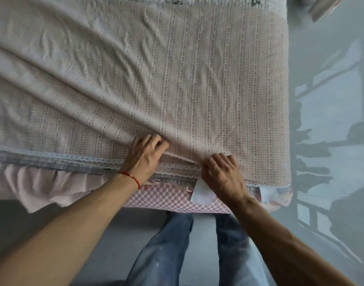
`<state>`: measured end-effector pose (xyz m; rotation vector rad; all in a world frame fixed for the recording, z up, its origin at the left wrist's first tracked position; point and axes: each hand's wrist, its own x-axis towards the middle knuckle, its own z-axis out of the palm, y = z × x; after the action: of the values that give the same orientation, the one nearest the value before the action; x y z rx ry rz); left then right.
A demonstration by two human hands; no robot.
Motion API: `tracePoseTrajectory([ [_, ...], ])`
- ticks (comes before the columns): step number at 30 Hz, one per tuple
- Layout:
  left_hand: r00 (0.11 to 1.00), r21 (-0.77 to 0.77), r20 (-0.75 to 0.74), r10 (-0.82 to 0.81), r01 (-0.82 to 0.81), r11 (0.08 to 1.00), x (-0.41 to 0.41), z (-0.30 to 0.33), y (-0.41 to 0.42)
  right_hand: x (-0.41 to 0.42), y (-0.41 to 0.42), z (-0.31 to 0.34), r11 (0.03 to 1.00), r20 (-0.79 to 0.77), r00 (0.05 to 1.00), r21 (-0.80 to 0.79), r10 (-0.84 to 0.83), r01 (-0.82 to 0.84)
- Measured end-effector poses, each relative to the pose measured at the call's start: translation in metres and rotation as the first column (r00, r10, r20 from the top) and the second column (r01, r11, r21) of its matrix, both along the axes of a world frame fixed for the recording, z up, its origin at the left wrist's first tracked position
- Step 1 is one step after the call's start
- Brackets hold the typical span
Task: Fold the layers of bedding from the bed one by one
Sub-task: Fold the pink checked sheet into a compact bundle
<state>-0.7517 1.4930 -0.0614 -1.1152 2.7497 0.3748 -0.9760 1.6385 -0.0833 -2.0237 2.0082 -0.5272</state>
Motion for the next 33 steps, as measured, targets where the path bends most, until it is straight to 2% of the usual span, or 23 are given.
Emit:
tracePoseTrajectory([
  [4, 0.990, -0.095, -0.136, -0.031, 0.018, 0.995, 0.015, 0.007, 0.011, -0.004, 0.016, 0.002, 0.991, -0.024, 0.995, -0.086, 0.096, -0.098],
  [8, 0.991, -0.083, -0.130, -0.031, 0.021, 0.996, 0.030, -0.004, 0.032, -0.002, 0.016, -0.008, 0.980, -0.112, 0.974, 0.058, 0.197, -0.191],
  [11, 0.990, -0.076, -0.141, 0.021, -0.032, 0.997, 0.024, -0.014, 0.035, 0.002, -0.005, 0.001, 0.970, -0.042, 0.983, 0.177, 0.178, -0.168],
  [14, 0.987, -0.041, -0.161, 0.020, -0.027, 0.999, 0.030, -0.015, 0.041, 0.012, -0.037, 0.027, 0.914, 0.023, 0.985, 0.369, 0.173, -0.170],
  [15, 0.987, -0.022, -0.159, 0.028, -0.032, 0.999, 0.035, -0.015, 0.042, 0.022, -0.051, 0.030, 0.913, 0.038, 0.985, 0.371, 0.170, -0.172],
  [17, 0.990, 0.034, -0.129, 0.053, -0.049, 0.998, 0.039, -0.014, 0.044, 0.048, -0.079, 0.030, 0.949, 0.100, 0.985, 0.273, 0.138, -0.160],
  [20, 0.980, 0.100, -0.126, 0.157, -0.145, 0.984, 0.048, -0.011, 0.040, 0.094, -0.130, 0.017, 0.958, 0.169, 0.976, 0.228, 0.136, -0.173],
  [23, 0.936, 0.031, -0.149, 0.318, -0.317, 0.948, 0.080, -0.006, 0.015, 0.133, -0.172, 0.005, 0.917, 0.029, 0.974, 0.333, 0.223, -0.219],
  [25, 0.916, -0.046, -0.030, 0.400, -0.401, 0.915, 0.101, -0.004, -0.008, 0.139, -0.177, 0.000, 0.900, -0.049, 0.975, 0.396, 0.217, -0.180],
  [27, 0.880, -0.082, 0.110, 0.461, -0.454, 0.887, 0.132, -0.003, -0.042, 0.145, -0.183, -0.004, 0.873, -0.040, 0.983, 0.467, 0.177, -0.138],
  [29, 0.866, -0.080, 0.156, 0.474, -0.468, 0.880, 0.159, -0.003, -0.077, 0.150, -0.190, -0.005, 0.854, -0.029, 0.991, 0.511, 0.134, -0.100],
  [31, 0.883, -0.023, 0.195, 0.427, -0.431, 0.902, 0.176, -0.006, -0.110, 0.156, -0.199, -0.010, 0.839, -0.044, 0.994, 0.540, 0.104, -0.064],
  [33, 0.895, 0.098, 0.253, 0.367, -0.401, 0.911, 0.182, -0.009, -0.132, 0.166, -0.205, -0.015, 0.825, -0.060, 0.995, 0.565, 0.085, -0.036],
])
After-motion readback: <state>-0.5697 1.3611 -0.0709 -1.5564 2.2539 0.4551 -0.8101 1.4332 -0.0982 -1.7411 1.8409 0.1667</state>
